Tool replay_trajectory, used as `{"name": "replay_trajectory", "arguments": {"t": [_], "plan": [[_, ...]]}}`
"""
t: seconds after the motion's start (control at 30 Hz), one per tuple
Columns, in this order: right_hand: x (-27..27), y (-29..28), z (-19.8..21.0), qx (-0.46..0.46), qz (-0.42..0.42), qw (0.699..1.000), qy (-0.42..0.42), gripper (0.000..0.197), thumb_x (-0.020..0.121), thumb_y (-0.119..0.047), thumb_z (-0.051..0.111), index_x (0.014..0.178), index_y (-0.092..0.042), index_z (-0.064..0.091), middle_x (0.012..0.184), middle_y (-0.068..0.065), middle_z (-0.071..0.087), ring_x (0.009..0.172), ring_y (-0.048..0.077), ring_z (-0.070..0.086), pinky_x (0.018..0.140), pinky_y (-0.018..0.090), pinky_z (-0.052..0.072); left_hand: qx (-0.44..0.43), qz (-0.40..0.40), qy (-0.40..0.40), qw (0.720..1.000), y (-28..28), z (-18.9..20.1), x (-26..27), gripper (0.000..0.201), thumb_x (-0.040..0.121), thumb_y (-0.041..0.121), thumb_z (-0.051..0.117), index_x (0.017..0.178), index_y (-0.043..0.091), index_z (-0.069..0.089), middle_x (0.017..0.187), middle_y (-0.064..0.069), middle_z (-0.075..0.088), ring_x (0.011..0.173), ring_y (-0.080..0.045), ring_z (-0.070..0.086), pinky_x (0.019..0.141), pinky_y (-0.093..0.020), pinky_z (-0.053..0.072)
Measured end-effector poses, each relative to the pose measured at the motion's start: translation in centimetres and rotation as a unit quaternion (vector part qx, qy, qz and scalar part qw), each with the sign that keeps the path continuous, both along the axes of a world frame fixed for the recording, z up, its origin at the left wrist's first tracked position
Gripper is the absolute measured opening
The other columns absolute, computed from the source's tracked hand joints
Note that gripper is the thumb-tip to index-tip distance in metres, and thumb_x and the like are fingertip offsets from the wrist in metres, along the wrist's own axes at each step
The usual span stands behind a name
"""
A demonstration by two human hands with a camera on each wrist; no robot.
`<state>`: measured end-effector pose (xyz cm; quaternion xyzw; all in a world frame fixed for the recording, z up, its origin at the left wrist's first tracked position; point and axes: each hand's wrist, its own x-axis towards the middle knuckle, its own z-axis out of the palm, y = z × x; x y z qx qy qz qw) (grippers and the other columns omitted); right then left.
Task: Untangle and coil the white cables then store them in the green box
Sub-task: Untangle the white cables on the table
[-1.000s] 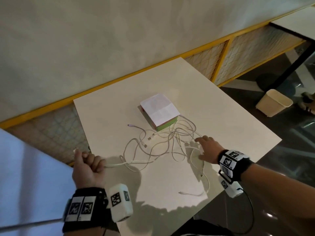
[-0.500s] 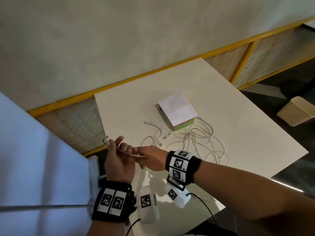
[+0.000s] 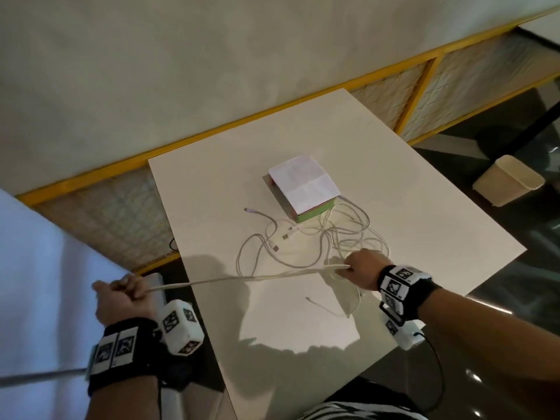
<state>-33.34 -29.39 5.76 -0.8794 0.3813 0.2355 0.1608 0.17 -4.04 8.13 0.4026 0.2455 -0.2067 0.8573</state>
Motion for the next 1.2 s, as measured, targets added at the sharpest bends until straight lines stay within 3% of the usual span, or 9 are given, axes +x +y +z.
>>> {"name": "replay_trajectory", "arguments": {"t": [0.13,0.3,0.43,0.57,0.7,0.83,0.97,1.07,1.2], "plan": [[-5.8,-2.1,0.3,-0.038,-0.023,0.998,0.037,0.031,0.092,-0.042,0.042,0.096,-0.021,0.065,0.105,0.007,0.068,0.103,0.029,0.060,0.079,0.033,0.046,0.011,-0.034,-0.021,0.999,0.3,-2.1,-1.1,0.031,0.092,0.006,0.034,0.066,0.021,0.030,0.045,0.008,0.034,0.035,-0.006,0.025,0.037,-0.013,0.021],[-10.4,-7.1,1.3,-0.095,-0.076,0.991,0.057,0.032,0.093,-0.044,0.040,0.084,-0.022,0.062,0.100,0.009,0.067,0.098,0.031,0.062,0.075,0.033,0.045,0.013,-0.033,-0.005,0.999,-0.8,-3.5,-4.3,0.032,0.097,0.011,0.026,0.068,0.019,0.035,0.042,0.006,0.023,0.035,-0.009,0.023,0.038,-0.016,0.020],[-14.3,-12.1,2.0,-0.123,-0.130,0.983,0.050,0.029,0.090,-0.042,0.045,0.083,-0.023,0.065,0.093,0.007,0.068,0.089,0.029,0.062,0.075,0.034,0.047,0.041,-0.005,0.003,0.999,-1.7,-2.9,-7.3,0.028,0.074,0.009,0.043,0.054,0.020,0.027,0.042,0.005,0.018,0.036,-0.012,0.020,0.038,-0.019,0.015],[-17.8,-15.4,2.3,-0.144,-0.131,0.978,0.077,0.032,0.093,-0.042,0.040,0.082,-0.024,0.063,0.079,0.000,0.064,0.082,0.023,0.057,0.082,0.036,0.047,0.062,0.025,0.016,0.998,-0.9,-3.6,-9.4,0.048,0.093,0.023,0.035,0.046,0.021,0.025,0.039,0.005,0.017,0.036,-0.011,0.018,0.040,-0.020,0.014],[-19.3,-17.6,2.4,-0.197,-0.123,0.968,0.095,0.035,0.096,-0.041,0.034,0.071,-0.027,0.054,0.070,-0.007,0.058,0.081,0.019,0.053,0.101,0.040,0.032,0.063,0.043,0.041,0.996,0.1,-3.8,-10.8,0.057,0.099,0.034,0.033,0.043,0.021,0.028,0.036,0.006,0.018,0.034,-0.010,0.019,0.038,-0.017,0.014],[-18.8,-18.9,0.2,-0.178,-0.121,0.973,0.084,0.033,0.097,-0.038,0.032,0.077,-0.026,0.056,0.083,-0.009,0.069,0.090,0.016,0.062,0.108,0.045,0.022,0.071,0.037,0.068,0.995,-0.8,-4.6,-13.5,0.048,0.099,0.036,0.038,0.054,0.022,0.032,0.041,0.007,0.023,0.031,-0.009,0.023,0.035,-0.014,0.024],[-17.1,-17.4,-3.2,-0.117,-0.055,0.982,0.139,0.017,0.092,-0.037,0.038,0.095,-0.031,0.053,0.104,-0.008,0.065,0.104,0.015,0.059,0.101,0.043,0.024,0.064,0.017,0.079,0.995,-2.2,-5.8,-16.3,0.039,0.102,0.028,0.036,0.064,0.022,0.028,0.043,0.006,0.032,0.029,-0.006,0.030,0.036,-0.012,0.031],[-16.1,-16.5,-4.4,-0.092,-0.042,0.983,0.151,0.029,0.089,-0.037,0.045,0.117,-0.029,0.049,0.118,-0.003,0.058,0.113,0.017,0.055,0.103,0.043,0.025,0.061,-0.001,0.095,0.994,-2.5,-5.7,-16.9,0.043,0.102,0.031,0.039,0.062,0.021,0.028,0.031,0.006,0.028,0.025,-0.007,0.027,0.032,-0.012,0.025],[-14.6,-15.5,-4.1,-0.063,-0.039,0.988,0.138,0.063,0.081,-0.016,0.052,0.138,-0.032,0.030,0.136,-0.003,0.044,0.129,0.016,0.042,0.115,0.047,0.009,0.062,-0.019,0.113,0.991,-1.9,-5.6,-16.5,0.044,0.101,0.032,0.040,0.060,0.021,0.028,0.030,0.006,0.024,0.023,-0.007,0.024,0.030,-0.012,0.024]]}}
